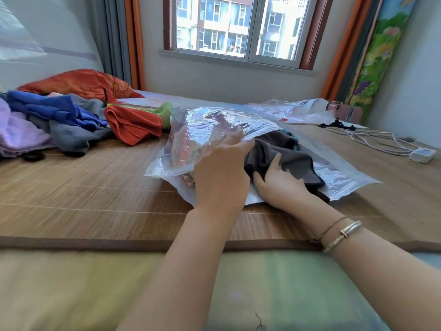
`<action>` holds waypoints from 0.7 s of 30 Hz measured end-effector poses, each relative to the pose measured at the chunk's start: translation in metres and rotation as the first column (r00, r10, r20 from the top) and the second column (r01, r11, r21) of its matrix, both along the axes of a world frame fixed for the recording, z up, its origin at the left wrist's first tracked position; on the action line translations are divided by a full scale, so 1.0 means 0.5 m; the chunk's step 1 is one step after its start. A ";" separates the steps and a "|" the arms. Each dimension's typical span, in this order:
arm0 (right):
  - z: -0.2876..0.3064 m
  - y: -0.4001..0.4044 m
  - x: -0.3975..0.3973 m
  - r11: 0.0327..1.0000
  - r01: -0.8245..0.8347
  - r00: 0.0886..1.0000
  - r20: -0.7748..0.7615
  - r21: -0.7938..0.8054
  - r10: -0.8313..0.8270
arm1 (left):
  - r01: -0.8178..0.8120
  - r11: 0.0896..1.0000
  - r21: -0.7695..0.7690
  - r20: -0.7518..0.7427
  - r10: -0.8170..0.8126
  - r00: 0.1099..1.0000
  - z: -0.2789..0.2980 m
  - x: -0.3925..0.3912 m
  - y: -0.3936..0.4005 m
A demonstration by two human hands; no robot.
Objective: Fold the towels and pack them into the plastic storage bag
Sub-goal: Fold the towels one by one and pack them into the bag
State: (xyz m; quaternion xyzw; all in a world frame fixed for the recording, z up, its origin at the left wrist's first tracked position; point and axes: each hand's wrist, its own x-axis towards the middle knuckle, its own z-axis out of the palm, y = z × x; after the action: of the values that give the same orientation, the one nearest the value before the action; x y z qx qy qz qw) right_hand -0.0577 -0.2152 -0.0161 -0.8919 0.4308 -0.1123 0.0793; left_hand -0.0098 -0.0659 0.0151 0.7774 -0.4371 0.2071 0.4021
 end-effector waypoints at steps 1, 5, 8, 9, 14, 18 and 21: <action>-0.002 0.011 -0.001 0.999 -0.043 0.999 -0.011 0.000 0.043 | 0.017 0.999 0.027 0.004 -0.017 1.000 0.001 -0.005 -0.006; 0.004 0.011 0.018 0.991 -0.105 0.994 -0.008 0.084 0.106 | 0.042 0.999 0.003 -0.069 -0.042 0.997 -0.006 -0.017 -0.018; 0.008 -0.031 0.037 0.988 -0.088 0.995 0.060 0.127 0.081 | 0.032 0.999 -0.023 -0.089 -0.034 0.995 -0.001 -0.024 -0.010; 0.009 -0.048 0.043 0.987 -0.084 0.995 0.072 0.138 0.075 | 0.030 0.999 -0.032 -0.081 -0.033 0.996 0.004 -0.025 -0.006; -0.003 -0.107 0.074 0.992 -0.029 0.996 0.084 0.123 0.019 | 0.077 0.996 -0.046 -0.064 -0.080 0.995 -0.002 -0.012 -0.008; -0.010 -0.095 0.066 0.996 -0.015 1.000 0.028 0.084 0.013 | 0.120 0.993 -0.010 -0.070 -0.120 0.990 -0.003 0.000 -0.008; -0.001 -0.050 0.031 0.994 -0.061 0.998 0.015 0.091 0.060 | 0.146 0.989 0.029 -0.083 -0.144 0.986 -0.006 0.004 -0.004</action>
State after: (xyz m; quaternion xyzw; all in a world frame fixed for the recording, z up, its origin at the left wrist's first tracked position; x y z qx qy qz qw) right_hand -0.0420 -0.2401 -0.0164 -0.8993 0.4078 -0.0955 0.1257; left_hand -0.0077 -0.0678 0.0122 0.7581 -0.4793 0.1380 0.4200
